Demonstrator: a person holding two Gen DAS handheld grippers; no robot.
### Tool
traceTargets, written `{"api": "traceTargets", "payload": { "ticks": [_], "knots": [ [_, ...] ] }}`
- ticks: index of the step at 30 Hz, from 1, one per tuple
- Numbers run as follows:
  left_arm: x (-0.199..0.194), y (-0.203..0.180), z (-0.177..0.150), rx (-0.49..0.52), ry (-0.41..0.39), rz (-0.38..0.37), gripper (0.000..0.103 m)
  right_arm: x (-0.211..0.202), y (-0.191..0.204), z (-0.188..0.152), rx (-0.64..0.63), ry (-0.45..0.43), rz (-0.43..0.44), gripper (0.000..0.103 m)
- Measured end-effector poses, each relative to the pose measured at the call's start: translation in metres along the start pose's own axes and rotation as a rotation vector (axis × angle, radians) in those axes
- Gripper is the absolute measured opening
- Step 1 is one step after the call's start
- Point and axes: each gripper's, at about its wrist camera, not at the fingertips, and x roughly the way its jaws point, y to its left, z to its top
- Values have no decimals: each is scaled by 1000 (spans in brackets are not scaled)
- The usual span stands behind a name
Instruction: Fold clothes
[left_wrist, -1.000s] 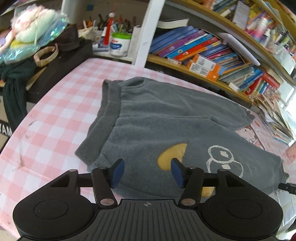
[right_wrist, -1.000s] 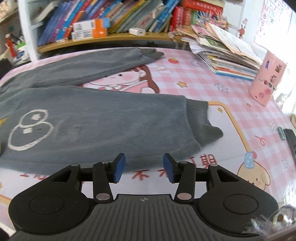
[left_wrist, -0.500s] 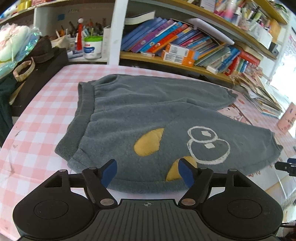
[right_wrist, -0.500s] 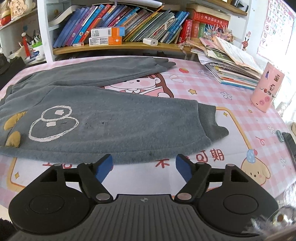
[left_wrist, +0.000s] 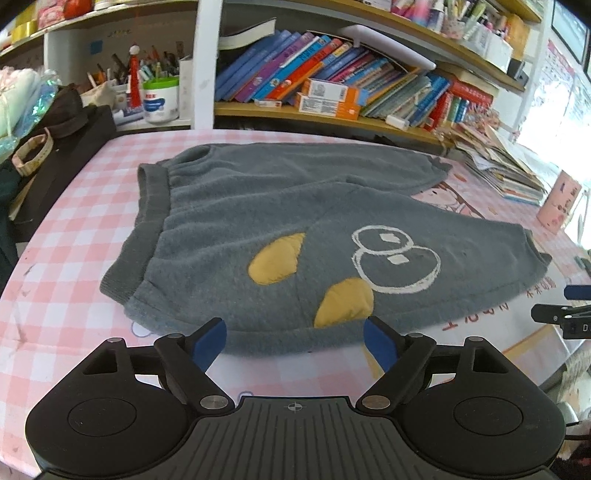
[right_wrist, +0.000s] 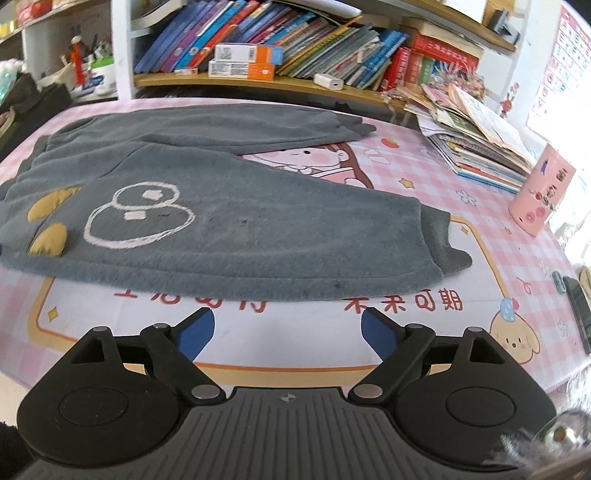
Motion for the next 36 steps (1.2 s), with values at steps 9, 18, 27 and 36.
{"api": "traceTargets", "payload": {
  "ticks": [9,18,27,36],
  "knots": [
    [11,-6,7,-4,10,20,84,14,-2,12,-36,-2,25,87],
    [32,-12,50,-1,-63,83,90,49,-25,61,-76,-56,78,87],
    [61,-10,113,-18,-104,152,90,92,-76,118,-51,-75,127,90],
    [89,-13,154,69,-68,183,91,135,-106,168,-134,-86,186,90]
  ]
}}
